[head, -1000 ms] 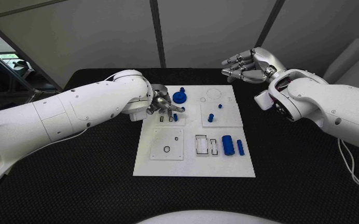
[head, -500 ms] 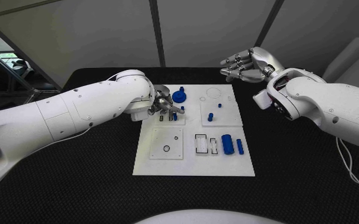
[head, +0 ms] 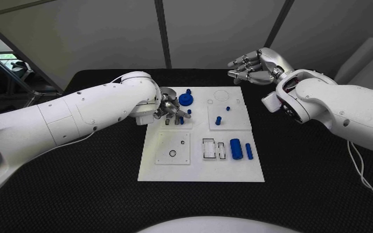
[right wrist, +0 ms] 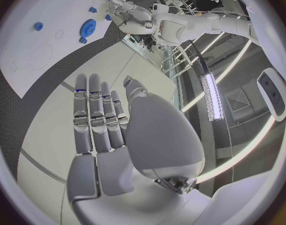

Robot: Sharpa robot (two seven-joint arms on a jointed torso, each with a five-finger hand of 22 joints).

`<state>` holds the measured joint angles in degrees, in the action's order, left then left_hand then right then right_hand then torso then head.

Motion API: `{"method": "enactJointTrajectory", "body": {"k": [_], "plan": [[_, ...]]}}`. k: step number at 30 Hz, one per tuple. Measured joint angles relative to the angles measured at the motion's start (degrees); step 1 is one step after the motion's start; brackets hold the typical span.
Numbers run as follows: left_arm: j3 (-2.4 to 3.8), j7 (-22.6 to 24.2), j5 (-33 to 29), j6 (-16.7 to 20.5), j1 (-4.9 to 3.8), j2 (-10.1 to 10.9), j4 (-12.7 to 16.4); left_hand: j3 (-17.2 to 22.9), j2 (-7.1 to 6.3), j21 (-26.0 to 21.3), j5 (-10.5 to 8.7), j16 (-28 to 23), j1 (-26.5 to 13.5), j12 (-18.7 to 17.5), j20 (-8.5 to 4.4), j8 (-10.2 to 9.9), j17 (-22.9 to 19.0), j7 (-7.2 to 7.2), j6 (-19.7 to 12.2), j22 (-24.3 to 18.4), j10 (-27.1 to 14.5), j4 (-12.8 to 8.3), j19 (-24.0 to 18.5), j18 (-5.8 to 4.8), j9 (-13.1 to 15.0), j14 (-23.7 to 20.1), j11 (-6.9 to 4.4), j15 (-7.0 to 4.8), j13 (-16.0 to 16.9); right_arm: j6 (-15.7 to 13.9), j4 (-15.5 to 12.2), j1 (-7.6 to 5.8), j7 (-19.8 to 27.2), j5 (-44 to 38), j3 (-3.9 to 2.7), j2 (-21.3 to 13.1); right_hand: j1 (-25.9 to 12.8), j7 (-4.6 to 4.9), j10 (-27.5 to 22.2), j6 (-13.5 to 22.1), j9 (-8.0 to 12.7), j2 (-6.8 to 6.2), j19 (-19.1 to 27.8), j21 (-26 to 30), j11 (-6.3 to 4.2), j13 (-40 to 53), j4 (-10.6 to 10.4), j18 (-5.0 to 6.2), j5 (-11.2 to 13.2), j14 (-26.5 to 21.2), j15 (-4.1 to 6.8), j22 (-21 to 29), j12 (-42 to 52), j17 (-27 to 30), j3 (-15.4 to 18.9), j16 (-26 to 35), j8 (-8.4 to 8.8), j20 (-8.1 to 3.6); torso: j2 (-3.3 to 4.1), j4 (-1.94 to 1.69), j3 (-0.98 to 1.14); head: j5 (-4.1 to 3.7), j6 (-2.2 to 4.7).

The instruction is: Assemble the parts on the task board

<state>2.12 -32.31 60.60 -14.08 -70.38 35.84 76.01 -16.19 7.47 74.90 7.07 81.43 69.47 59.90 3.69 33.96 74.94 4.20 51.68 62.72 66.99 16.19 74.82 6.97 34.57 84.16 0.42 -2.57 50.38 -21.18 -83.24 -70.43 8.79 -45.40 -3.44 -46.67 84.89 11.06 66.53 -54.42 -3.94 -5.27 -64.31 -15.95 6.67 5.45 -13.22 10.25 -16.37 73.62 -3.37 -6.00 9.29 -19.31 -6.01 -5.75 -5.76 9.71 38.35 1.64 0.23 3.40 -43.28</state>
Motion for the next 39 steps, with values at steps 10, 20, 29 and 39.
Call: {"method": "enactJointTrajectory", "body": {"k": [10,20,29,39], "plan": [[0.0,0.0,0.08,-0.23,0.0,-0.14,0.04,2.23,1.11,0.0,0.23,-0.23,3.84,0.0,0.0,0.0,0.0,0.0,-0.42,0.49,0.0,-1.74,0.0,0.0,1.7,-0.2,0.0,-0.2,0.26,0.19,0.33,0.01,-0.06,-0.02,0.0,0.13,0.0,0.0,0.0,0.0,0.0,0.0,-0.43,0.26,0.0,-0.16,0.34,0.0,-0.77,0.0,0.0,0.25,-0.22,0.16,-0.02,0.31,0.0,0.01,0.01,0.0,0.0,-0.05,-0.1],[0.0,0.0,0.12,-0.42,-0.03,-0.28,0.0,4.83,1.81,0.0,0.22,-0.23,6.33,0.0,-0.02,0.0,0.0,-0.41,-0.82,1.01,0.0,-3.08,0.02,0.01,2.67,-0.2,0.0,-0.2,0.51,0.41,0.58,0.01,-0.14,-0.05,0.0,0.31,0.0,0.0,0.21,0.0,0.0,0.0,-0.63,0.48,0.21,-0.32,0.49,0.0,-1.44,0.2,-0.21,0.45,-0.22,0.36,-0.17,0.57,0.0,-0.19,0.02,-0.01,0.0,-0.07,-0.42],[0.1,0.03,0.13,-0.42,-0.17,-0.05,0.28,10.01,2.24,0.23,0.6,-0.22,10.28,-0.51,-0.43,-0.52,0.0,-0.85,-1.25,1.45,-0.14,-4.81,0.4,0.0,3.16,-0.08,-0.51,-0.74,0.52,0.69,1.03,0.01,-0.27,-0.05,0.0,0.48,0.0,0.0,0.21,0.0,0.0,0.0,-0.83,0.99,0.21,-0.52,0.66,-0.01,-2.11,0.2,-0.21,0.7,-0.33,0.59,-0.34,0.8,0.22,0.01,0.05,-0.01,0.0,-0.18,-0.73],[0.0,0.14,-0.91,0.57,-0.07,1.27,1.51,18.81,-1.02,0.22,0.84,-0.22,13.63,-1.61,-0.83,-1.4,-0.01,-0.91,-1.74,2.24,-0.4,-1.48,0.41,0.01,4.21,-0.2,-0.81,-1.01,0.03,0.9,1.59,0.02,-0.63,-0.15,0.01,0.46,0.0,0.19,-0.21,-0.19,-0.01,0.0,-0.83,2.08,0.62,-0.93,0.79,-0.01,-2.57,-0.15,-0.55,1.3,-0.93,1.14,-0.48,1.45,0.46,0.01,0.03,-0.16,0.01,-0.25,-0.88]]}}
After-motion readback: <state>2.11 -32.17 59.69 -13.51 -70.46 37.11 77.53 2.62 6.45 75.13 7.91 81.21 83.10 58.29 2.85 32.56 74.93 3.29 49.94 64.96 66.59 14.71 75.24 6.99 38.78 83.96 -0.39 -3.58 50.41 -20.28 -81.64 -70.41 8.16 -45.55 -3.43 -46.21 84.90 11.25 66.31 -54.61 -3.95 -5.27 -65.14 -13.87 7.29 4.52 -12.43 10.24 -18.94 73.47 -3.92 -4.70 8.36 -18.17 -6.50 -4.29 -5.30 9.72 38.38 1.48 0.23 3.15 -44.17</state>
